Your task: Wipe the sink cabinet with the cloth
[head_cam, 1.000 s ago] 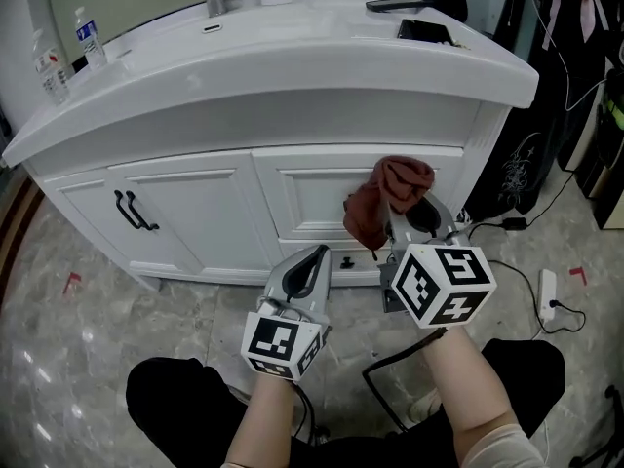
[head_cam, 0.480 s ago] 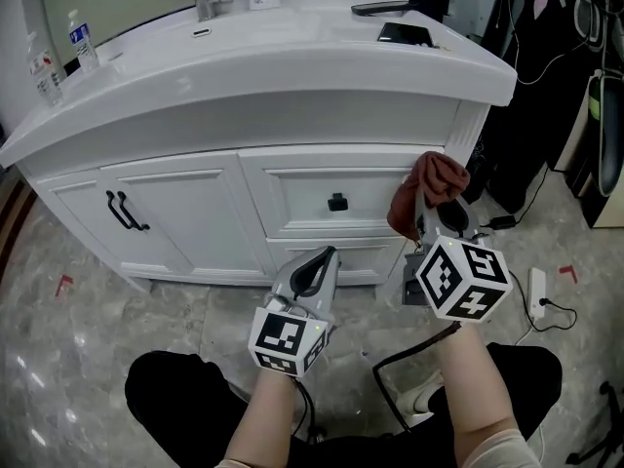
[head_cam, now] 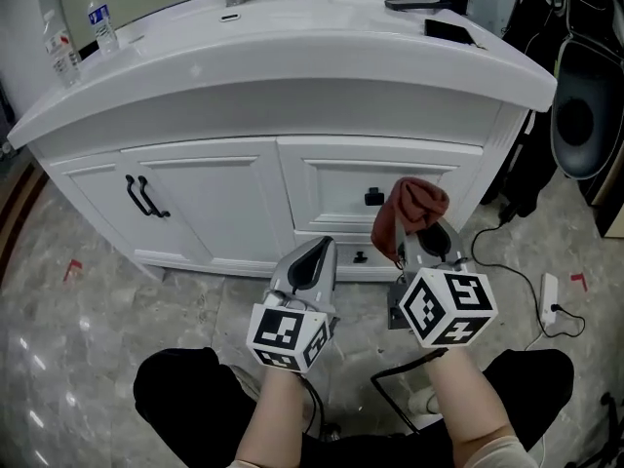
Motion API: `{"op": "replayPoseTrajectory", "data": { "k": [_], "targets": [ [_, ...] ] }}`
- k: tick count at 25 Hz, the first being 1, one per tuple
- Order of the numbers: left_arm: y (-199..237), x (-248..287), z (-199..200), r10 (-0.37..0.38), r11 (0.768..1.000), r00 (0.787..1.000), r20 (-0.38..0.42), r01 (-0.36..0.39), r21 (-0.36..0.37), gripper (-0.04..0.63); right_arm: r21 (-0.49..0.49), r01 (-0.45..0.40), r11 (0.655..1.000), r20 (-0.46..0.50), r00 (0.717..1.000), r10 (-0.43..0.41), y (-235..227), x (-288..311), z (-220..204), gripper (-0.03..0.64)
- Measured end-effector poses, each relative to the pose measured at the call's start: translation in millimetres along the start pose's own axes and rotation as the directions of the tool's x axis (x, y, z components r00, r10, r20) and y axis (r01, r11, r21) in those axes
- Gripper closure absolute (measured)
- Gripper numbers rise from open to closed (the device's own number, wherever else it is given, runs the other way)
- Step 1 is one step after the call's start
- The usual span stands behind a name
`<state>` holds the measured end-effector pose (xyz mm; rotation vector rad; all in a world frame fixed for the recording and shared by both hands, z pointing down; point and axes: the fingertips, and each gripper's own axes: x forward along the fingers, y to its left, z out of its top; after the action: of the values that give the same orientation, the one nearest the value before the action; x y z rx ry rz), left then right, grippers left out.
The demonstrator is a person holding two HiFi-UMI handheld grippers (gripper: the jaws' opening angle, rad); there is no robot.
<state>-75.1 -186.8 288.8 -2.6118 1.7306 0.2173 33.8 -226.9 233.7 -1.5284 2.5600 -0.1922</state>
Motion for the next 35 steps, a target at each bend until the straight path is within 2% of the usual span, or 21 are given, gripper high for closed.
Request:
{"op": "replayPoseTrajectory", "data": {
  "k": [6, 14, 18, 23, 28, 35],
  "targets": [
    [48, -30, 1, 0.115, 0.993, 0.993, 0.01, -0.115, -0.024, 0.595, -0.023, -0.183, 0.983, -0.058, 0.982, 0.182, 83, 40, -39, 0.535],
    [93, -58, -7, 0.195, 0.978, 0.981, 0.008, -0.194, -0.07, 0.595, -0.063, -0.274, 0.96, -0.137, 0.955, 0.263, 133, 71, -73, 0.535],
    [93, -56, -10, 0.191, 0.978, 0.981, 0.012, -0.19, -0.092, 0.595, -0.061, -0.211, 0.976, -0.145, 0.969, 0.2, 116, 77, -76, 0.535],
    [83, -49, -12, 0.153, 0.985, 0.988, 0.002, -0.152, -0.077, 0.595, -0.063, -0.108, 0.992, -0.14, 0.985, 0.098, 81, 71, -71, 0.535],
    [81, -48, -19, 0.152, 0.984, 0.988, -0.01, -0.152, -0.091, 0.595, -0.099, -0.063, 0.993, -0.155, 0.987, 0.047, 68, 70, -70, 0.532],
    [77, -47, -11, 0.149, 0.984, 0.989, 0.014, -0.147, -0.103, 0.595, -0.041, 0.027, 0.999, -0.135, 0.99, -0.032, 52, 52, -62, 0.537]
  ]
}}
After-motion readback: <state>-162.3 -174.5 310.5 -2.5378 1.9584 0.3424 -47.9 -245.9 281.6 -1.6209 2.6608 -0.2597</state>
